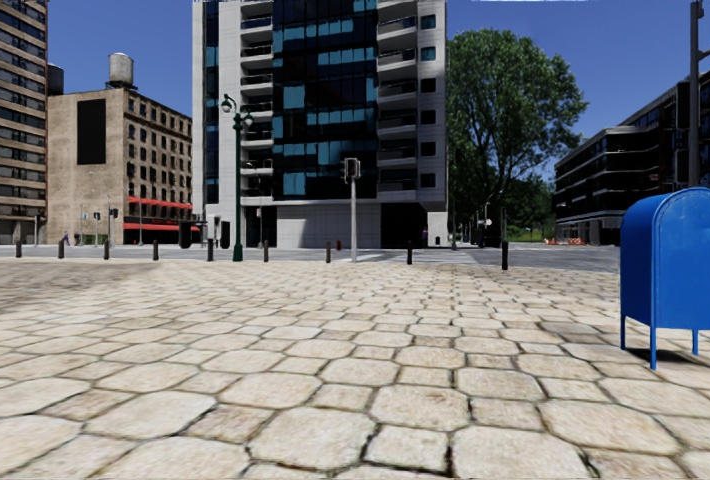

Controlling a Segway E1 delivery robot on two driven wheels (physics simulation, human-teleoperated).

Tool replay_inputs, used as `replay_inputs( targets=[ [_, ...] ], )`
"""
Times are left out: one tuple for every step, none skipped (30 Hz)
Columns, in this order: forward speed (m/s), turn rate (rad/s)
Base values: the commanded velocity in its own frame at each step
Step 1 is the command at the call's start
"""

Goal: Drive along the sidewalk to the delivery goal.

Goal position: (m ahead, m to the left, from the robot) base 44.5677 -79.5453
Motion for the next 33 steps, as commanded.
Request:
replay_inputs(
  targets=[
    [2.0, -0.37],
    [2.0, -0.38],
    [2.0, -0.38],
    [2.0, -0.38],
    [2.0, -0.38],
    [2.0, -0.38],
    [2.0, -0.39],
    [2.0, -0.39],
    [2.0, -0.39],
    [2.0, -0.39],
    [2.0, -0.4],
    [2.0, -0.45],
    [2.0, -0.45],
    [2.0, -0.52],
    [2.0, -0.55],
    [2.0, -0.55],
    [2.0, -0.56],
    [2.0, -0.56],
    [2.0, -0.56],
    [2.0, -0.56],
    [2.0, -0.56],
    [2.0, -0.56],
    [2.0, -0.56],
    [2.0, -0.56],
    [2.0, -0.56],
    [2.0, -0.56],
    [2.0, -0.56],
    [2.0, -0.56],
    [2.0, -0.56],
    [2.0, -0.56],
    [2.0, -0.56],
    [2.0, -0.56],
    [2.0, -0.56]
  ],
)
